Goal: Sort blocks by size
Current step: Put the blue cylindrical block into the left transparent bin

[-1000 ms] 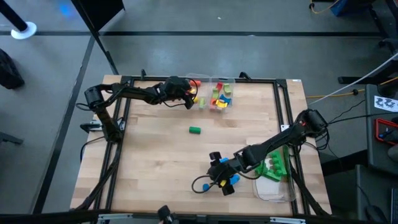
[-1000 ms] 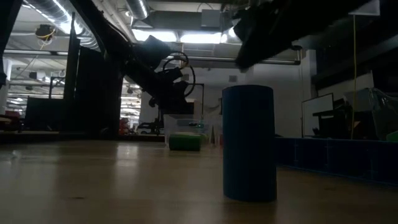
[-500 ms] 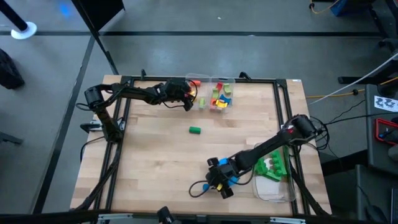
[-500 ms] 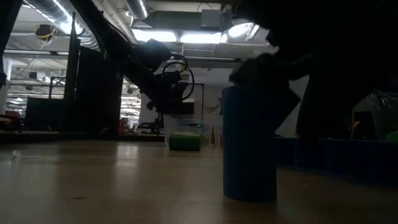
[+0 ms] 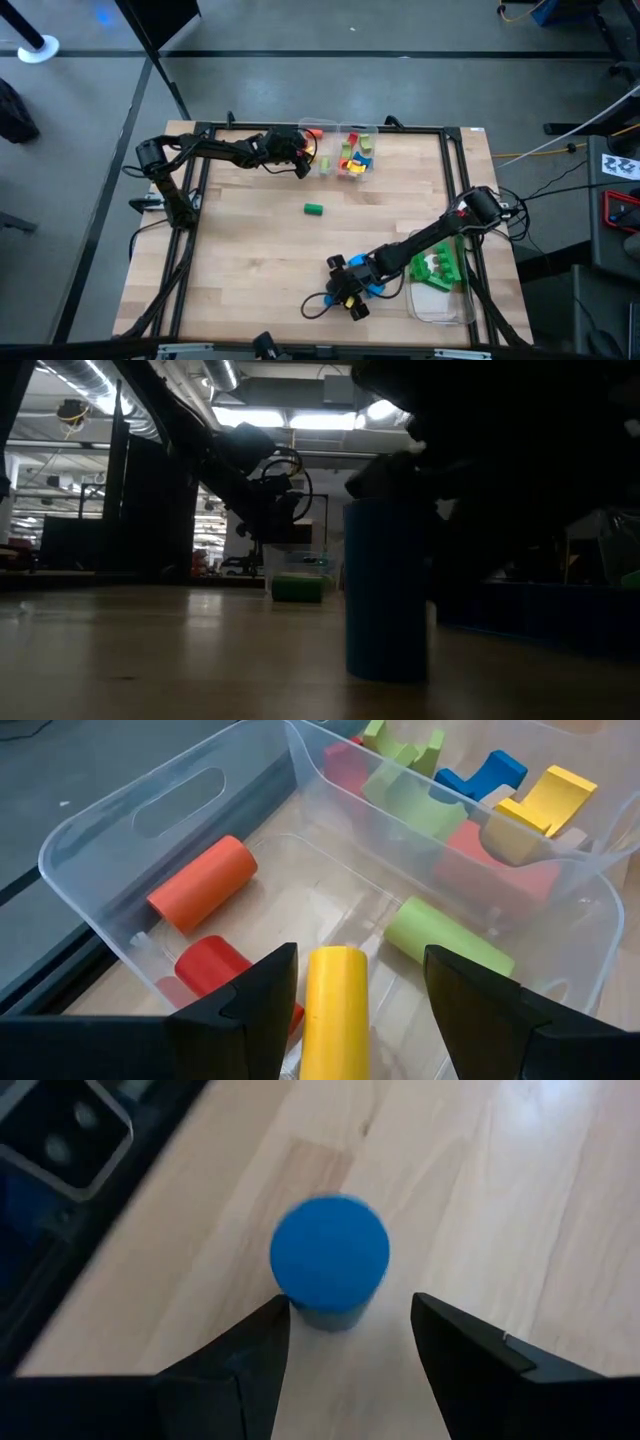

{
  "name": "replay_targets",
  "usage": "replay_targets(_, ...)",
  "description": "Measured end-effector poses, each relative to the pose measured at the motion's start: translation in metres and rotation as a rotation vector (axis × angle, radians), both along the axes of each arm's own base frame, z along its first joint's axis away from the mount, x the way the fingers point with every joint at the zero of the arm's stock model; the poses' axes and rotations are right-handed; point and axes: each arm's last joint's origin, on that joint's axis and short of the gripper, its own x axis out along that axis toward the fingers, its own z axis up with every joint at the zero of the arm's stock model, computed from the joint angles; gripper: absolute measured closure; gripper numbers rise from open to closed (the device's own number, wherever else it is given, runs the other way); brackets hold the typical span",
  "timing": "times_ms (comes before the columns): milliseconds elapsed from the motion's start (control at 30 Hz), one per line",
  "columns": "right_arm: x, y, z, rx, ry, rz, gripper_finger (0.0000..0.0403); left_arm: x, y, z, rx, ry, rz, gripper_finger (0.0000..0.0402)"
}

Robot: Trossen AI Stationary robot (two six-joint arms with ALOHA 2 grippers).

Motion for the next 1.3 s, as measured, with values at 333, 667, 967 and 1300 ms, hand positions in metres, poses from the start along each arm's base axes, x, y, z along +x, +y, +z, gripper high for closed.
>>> replay_targets(333, 0.011, -0.002, -0.011, 0.04, -0.049, 0.03, 0.0192, 0.001, -0.002, 0.0, 0.001, 0.003, -0.008, 0.0196)
replay_targets(667, 0.015, -0.008, -0.015, 0.048, -0.051, 0.089, 0.0205, 0.006, -0.01, 0.0, 0.002, 0.003, -0.036, 0.0196)
replay_targets(967, 0.016, -0.011, -0.016, 0.028, -0.054, 0.105, 0.0275, 0.007, -0.012, 0.0, 0.033, 0.021, -0.068, 0.0196)
replay_targets(1300, 0.017, -0.014, -0.016, 0.022, -0.056, 0.115, 0.0258, 0.007, -0.012, 0.0, 0.035, 0.022, -0.069, 0.0196)
